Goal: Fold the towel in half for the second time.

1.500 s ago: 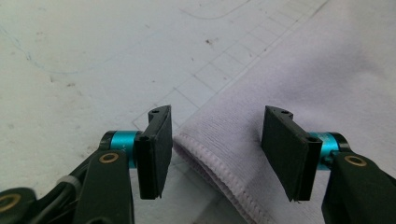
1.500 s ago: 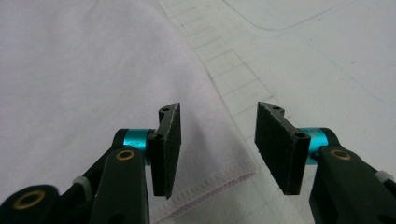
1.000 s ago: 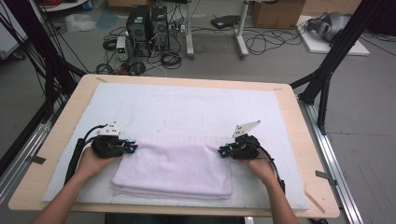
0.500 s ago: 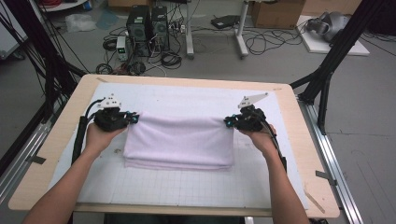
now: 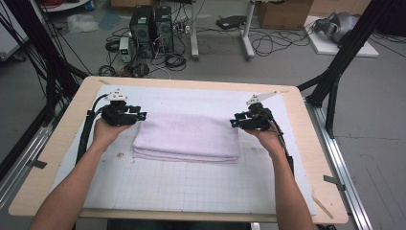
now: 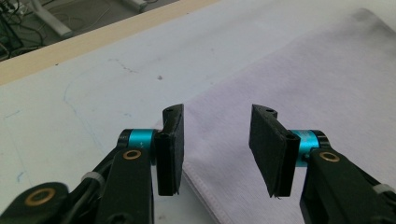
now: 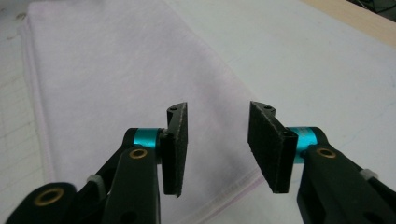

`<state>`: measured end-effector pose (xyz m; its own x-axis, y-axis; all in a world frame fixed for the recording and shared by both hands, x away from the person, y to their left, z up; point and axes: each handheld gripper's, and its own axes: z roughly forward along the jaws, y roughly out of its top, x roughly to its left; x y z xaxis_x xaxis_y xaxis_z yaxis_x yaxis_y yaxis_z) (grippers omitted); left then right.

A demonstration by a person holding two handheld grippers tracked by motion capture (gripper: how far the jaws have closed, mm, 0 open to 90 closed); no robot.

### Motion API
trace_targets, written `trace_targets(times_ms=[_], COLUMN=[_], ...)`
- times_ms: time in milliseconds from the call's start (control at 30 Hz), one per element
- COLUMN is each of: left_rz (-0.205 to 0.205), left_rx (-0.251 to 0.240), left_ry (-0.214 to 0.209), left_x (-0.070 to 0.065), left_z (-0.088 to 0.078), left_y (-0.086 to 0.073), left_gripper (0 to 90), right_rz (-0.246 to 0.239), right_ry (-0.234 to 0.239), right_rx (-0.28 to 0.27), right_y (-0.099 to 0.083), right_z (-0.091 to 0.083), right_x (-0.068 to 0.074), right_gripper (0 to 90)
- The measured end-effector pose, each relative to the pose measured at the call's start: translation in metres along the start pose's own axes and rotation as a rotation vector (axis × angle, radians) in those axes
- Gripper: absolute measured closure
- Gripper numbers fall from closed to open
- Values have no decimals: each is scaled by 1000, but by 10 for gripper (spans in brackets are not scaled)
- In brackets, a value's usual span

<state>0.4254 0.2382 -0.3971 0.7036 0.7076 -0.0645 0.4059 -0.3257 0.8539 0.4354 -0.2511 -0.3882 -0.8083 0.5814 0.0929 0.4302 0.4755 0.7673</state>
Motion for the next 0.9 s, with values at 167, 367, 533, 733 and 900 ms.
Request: trace_targets(times_ms=[167, 367, 533, 733, 900], left_rz=[29, 52, 72, 103, 130], left_rx=[-12, -26, -14, 12, 39], left_ry=[-28, -65, -87, -116, -146], left_x=[-11, -26, -34, -39, -43], left_z=[-12, -25, -28, -28, -22], left_y=[-9, -24, -34, -41, -52], left_gripper=[550, 565, 580, 593, 672], right_rz=[-24, -44, -65, -72, -88], right_ry=[23, 64, 80, 91, 81], right_rx=[-11, -18, -24, 31, 4], right_y=[-10, -22, -32, -45, -54], right_z=[-6, -6, -9, -9, -12], right_x=[16, 34, 48, 59, 66], right_gripper=[540, 537, 538, 532, 549])
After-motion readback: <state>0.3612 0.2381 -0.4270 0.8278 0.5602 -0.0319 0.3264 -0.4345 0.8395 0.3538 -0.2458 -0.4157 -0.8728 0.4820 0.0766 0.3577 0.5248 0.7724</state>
